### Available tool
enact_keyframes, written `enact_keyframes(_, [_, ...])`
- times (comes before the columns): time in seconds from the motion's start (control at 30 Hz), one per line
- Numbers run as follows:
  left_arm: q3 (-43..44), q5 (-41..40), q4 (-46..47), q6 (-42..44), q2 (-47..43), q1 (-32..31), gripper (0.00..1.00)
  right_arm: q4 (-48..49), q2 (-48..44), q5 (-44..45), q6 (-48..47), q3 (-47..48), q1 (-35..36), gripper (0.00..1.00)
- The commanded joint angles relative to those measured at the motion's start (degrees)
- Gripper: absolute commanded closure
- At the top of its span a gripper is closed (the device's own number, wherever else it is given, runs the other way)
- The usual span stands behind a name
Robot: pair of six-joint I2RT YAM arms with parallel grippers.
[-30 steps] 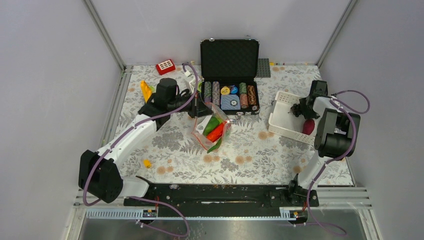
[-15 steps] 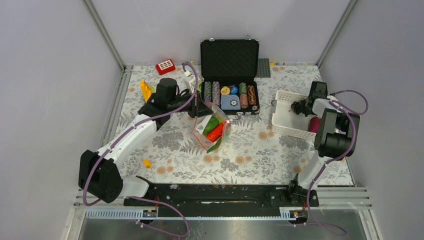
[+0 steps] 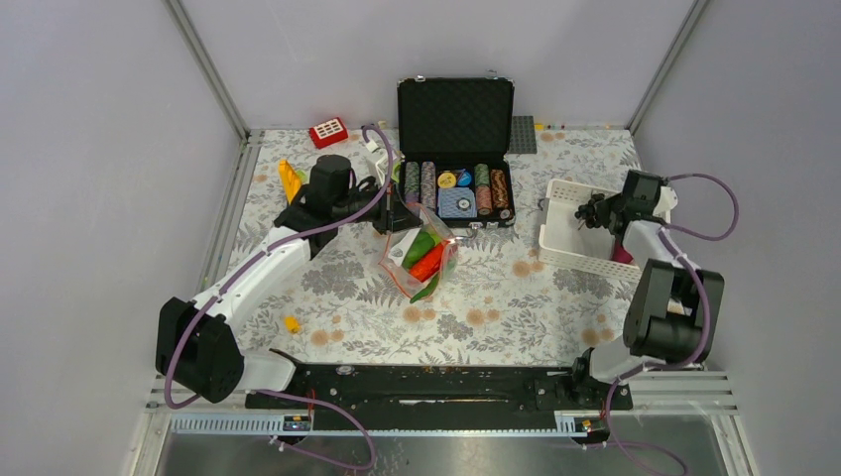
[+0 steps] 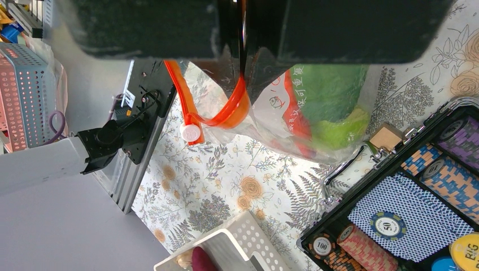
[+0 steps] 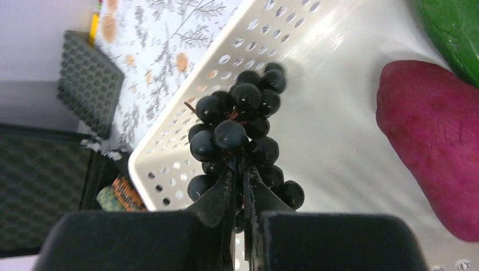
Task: Place the food in the zip-top bag and seal the zipper
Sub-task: Pick up the fake fruit from the bin, then place the fake fruit in the zipper food storage bag.
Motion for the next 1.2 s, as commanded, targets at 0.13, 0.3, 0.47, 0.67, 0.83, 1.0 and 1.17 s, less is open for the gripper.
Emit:
enact_keyframes(0.13, [2.04, 0.3, 5.16, -1.4, -0.19, -0.07, 1.0, 2.0, -15.83, -7.24, -7.3, -5.63, 0.2, 1.0])
enact_keyframes(0.3, [2.33, -0.55, 5.72, -4.66, 0.37, -0.18, 1.0, 0.11, -25.8, -10.11, -11.64, -7.27, 0.2, 1.0])
enact_keyframes(0.47, [4.15, -3.36, 3.41, -7.56, 1.61, -0.81, 1.0, -2.93, -32.69, -20.06, -12.38, -6.67, 0.64, 1.0])
enact_keyframes(0.67, [8.35, -9.96, -3.38, -8.14, 4.8, -3.13, 1.0, -4.14, -38.18, -34.65, -11.91, -4.57, 3.38, 1.0])
enact_keyframes(0.83, [10.26, -10.7, -3.48, -10.97, 7.95, -3.53, 1.0, -3.93, -40.41, -45.32, -10.55, -1.97, 8.06, 1.0])
enact_keyframes(1.0, [11.8, -10.11, -3.48, -12.29, 10.24, -3.78, 1.0, 2.37, -40.68, -54.32, -7.12, 0.14, 17.88, 1.0])
enact_keyframes(1.17, [12.47, -10.35, -3.39, -12.87, 11.15, -3.87, 1.0, 11.38, -40.57, -60.45, -2.84, 0.82, 24.76, 1.0])
